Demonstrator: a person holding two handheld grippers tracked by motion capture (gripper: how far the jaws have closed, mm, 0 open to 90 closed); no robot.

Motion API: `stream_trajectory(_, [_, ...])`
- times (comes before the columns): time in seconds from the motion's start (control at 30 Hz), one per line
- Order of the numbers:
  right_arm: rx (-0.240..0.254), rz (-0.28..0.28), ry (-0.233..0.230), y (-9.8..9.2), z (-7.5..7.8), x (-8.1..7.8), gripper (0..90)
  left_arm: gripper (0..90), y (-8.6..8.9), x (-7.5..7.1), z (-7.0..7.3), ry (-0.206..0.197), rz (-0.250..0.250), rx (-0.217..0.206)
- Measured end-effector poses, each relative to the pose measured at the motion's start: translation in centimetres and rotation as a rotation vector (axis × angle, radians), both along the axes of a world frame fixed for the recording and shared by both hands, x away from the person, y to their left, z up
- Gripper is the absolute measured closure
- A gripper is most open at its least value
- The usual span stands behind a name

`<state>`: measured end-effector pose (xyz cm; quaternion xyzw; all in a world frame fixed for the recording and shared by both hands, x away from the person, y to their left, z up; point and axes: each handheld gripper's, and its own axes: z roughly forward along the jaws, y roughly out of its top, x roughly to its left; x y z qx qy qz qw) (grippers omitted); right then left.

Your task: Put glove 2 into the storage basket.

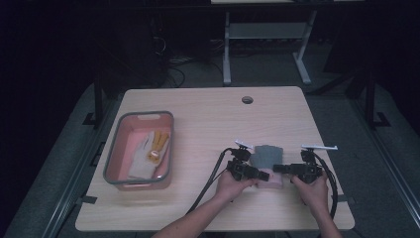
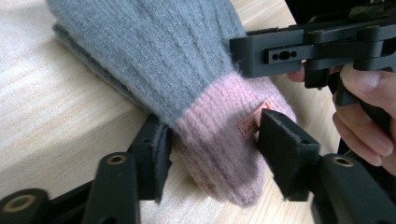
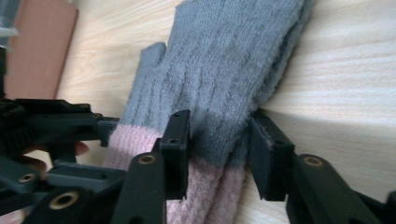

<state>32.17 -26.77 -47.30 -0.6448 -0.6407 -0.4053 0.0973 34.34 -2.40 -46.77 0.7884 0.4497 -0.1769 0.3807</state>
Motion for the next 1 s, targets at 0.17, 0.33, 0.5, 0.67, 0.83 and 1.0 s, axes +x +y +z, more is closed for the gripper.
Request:
stream_trajectory(0.17, [0.021,-0.003,-0.006,0.1,0.1,-0.1,70.4,57.2,0.2,0.3,-0.2,0.015,0.022,-0.039])
stream_trajectory(0.33, [0.029,-0.007,-0.003,0.1,0.2,-0.2,72.8,60.0,0.4,0.4,-0.2,0.014,0.025,-0.050])
stream_trajectory(0.5, [0.029,-0.002,-0.004,0.4,0.6,-0.3,74.0,61.7,0.6,0.4,-0.1,0.015,0.023,-0.053])
stream_trajectory(0.67, [0.029,0.010,-0.008,0.7,0.8,-0.3,74.1,61.9,1.2,0.3,0.1,-0.001,0.017,-0.056])
stream_trajectory(0.83, [0.039,0.026,-0.016,1.4,1.1,-0.2,74.3,61.9,2.1,0.2,0.3,-0.010,0.020,-0.066])
stream_trajectory(1.0, [0.035,0.052,-0.024,2.2,1.7,0.0,74.5,61.9,3.0,0.2,0.9,-0.018,0.022,-0.071])
